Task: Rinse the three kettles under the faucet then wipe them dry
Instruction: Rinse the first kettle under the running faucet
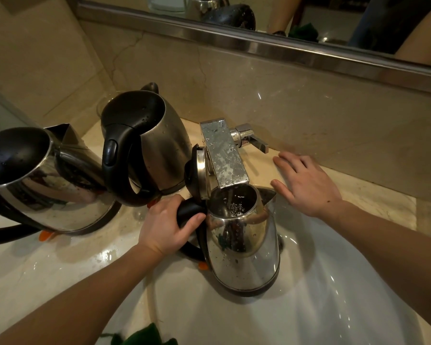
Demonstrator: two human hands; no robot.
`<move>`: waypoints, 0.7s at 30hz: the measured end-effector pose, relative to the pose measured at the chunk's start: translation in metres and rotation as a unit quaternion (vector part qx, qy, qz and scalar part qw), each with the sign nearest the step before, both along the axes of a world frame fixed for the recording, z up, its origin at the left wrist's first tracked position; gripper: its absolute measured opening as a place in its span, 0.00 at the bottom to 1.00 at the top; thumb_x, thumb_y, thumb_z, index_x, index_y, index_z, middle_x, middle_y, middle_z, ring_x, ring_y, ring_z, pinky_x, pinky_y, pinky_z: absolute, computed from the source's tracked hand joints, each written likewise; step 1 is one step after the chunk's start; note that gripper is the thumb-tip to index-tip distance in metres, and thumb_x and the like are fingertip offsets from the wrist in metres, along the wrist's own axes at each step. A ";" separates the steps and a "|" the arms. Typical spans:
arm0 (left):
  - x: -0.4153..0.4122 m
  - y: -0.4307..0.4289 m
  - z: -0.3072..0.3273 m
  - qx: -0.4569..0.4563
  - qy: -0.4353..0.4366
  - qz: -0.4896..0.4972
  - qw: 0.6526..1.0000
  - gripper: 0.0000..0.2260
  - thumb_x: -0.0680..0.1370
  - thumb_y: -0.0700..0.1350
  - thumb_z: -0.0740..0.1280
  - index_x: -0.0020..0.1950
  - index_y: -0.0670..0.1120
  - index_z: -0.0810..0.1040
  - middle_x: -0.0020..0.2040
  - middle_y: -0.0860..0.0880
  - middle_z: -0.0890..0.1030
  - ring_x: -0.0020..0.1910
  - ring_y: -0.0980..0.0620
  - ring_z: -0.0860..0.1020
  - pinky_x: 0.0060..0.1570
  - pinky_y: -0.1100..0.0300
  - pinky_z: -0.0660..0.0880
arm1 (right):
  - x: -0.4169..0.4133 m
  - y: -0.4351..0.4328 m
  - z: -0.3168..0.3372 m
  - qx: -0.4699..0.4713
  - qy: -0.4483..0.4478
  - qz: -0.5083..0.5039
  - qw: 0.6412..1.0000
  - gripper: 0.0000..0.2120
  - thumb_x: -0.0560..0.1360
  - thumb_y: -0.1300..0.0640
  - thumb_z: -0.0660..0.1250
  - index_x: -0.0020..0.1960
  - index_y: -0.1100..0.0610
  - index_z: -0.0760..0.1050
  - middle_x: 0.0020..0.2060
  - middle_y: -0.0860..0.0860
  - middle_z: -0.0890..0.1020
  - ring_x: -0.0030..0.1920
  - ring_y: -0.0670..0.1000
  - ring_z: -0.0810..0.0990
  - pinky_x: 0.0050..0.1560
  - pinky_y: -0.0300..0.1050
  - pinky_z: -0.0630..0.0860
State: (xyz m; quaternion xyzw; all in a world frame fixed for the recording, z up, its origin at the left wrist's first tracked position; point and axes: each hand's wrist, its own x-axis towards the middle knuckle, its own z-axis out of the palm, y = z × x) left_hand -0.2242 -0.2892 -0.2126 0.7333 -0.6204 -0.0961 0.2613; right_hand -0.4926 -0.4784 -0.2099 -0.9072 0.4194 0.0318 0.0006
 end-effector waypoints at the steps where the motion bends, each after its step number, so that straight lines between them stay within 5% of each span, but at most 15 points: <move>1: 0.000 0.000 0.000 0.001 -0.002 0.001 1.000 0.30 0.73 0.70 0.53 0.48 0.44 0.77 0.39 0.48 0.78 0.38 0.49 0.76 0.38 0.57 0.71 | 0.000 0.000 0.000 -0.002 -0.001 0.001 1.000 0.29 0.81 0.38 0.47 0.75 0.53 0.62 0.72 0.51 0.66 0.65 0.56 0.66 0.67 0.51 0.64; 21: 0.000 0.001 -0.001 0.002 -0.004 0.004 1.000 0.35 0.72 0.74 0.47 0.48 0.45 0.77 0.40 0.48 0.78 0.39 0.50 0.76 0.39 0.56 0.72 | -0.001 -0.001 -0.001 -0.004 -0.002 0.005 1.000 0.29 0.81 0.38 0.47 0.75 0.54 0.63 0.71 0.52 0.67 0.64 0.56 0.67 0.67 0.52 0.65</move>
